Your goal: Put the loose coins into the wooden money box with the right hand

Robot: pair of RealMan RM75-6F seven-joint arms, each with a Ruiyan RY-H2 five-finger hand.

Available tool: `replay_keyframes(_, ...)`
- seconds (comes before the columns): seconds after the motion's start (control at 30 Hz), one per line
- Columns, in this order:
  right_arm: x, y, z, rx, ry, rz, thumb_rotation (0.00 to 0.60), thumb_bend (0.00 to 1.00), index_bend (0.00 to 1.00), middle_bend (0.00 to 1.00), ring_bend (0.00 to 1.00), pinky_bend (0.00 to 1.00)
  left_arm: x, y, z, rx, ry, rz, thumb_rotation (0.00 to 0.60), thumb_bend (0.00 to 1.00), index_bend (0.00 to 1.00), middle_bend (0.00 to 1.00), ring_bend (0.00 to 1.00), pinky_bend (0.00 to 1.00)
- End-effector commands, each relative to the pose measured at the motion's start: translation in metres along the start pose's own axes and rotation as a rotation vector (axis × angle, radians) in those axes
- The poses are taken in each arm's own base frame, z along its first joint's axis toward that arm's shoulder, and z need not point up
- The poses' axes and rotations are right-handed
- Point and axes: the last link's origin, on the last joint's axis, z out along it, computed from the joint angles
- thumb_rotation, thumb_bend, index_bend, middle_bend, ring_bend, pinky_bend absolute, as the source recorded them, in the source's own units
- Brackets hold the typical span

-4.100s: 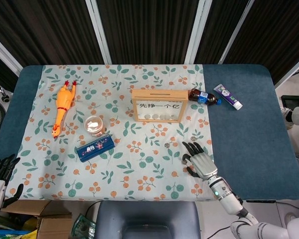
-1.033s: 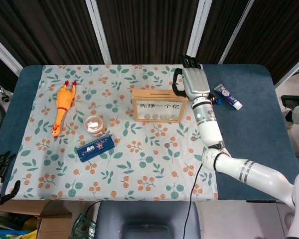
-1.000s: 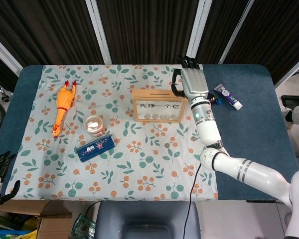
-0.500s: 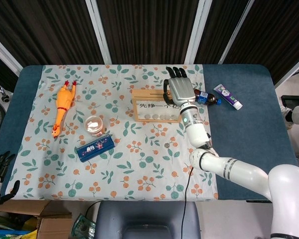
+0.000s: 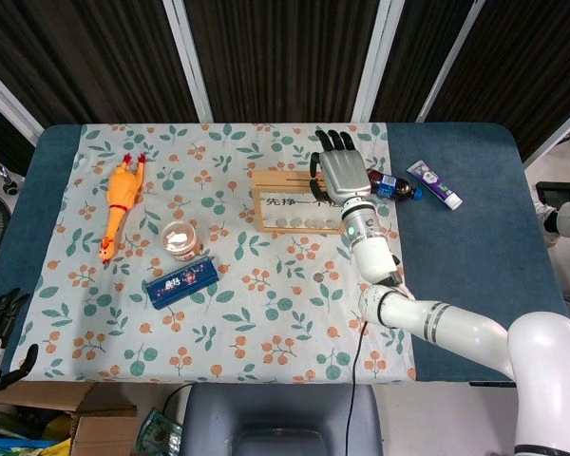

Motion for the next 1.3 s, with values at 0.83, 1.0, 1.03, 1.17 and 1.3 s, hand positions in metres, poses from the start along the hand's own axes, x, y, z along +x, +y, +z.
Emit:
replay_keyframes(0.83,-0.012,0.082,-0.199,0.256,0.122,0.203,0.600,0.54,0.45,0.17,0.00,0.00,-0.002,0.004,0.000,-0.015,0.002,0.011,0.600,0.44,0.00,0.00,0.00,0.00)
replay_keyframes(1.0,-0.062,0.105,-0.215,0.239,0.050,0.171,0.600,0.54,0.46,0.17,0.00,0.00,-0.003,0.005,0.001,-0.017,-0.006,0.013,0.600,0.45,0.00,0.00,0.00,0.00)
replay_keyframes(1.03,-0.075,0.107,-0.214,0.235,0.026,0.159,0.600,0.54,0.46,0.17,0.00,0.00,-0.003,0.004,0.001,-0.017,-0.006,0.013,0.600,0.45,0.00,0.00,0.00,0.00)
replay_keyframes(1.17,-0.117,0.109,-0.205,0.230,-0.024,0.066,0.600,0.54,0.45,0.16,0.00,0.00,-0.001,0.003,0.001,-0.013,0.001,0.008,0.600,0.45,0.00,0.00,0.00,0.00)
replay_keyframes(1.3,-0.152,0.102,-0.195,0.237,-0.066,0.039,0.600,0.54,0.48,0.16,0.00,0.00,0.000,0.002,-0.001,-0.011,0.004,0.002,0.600,0.45,0.00,0.00,0.00,0.00)
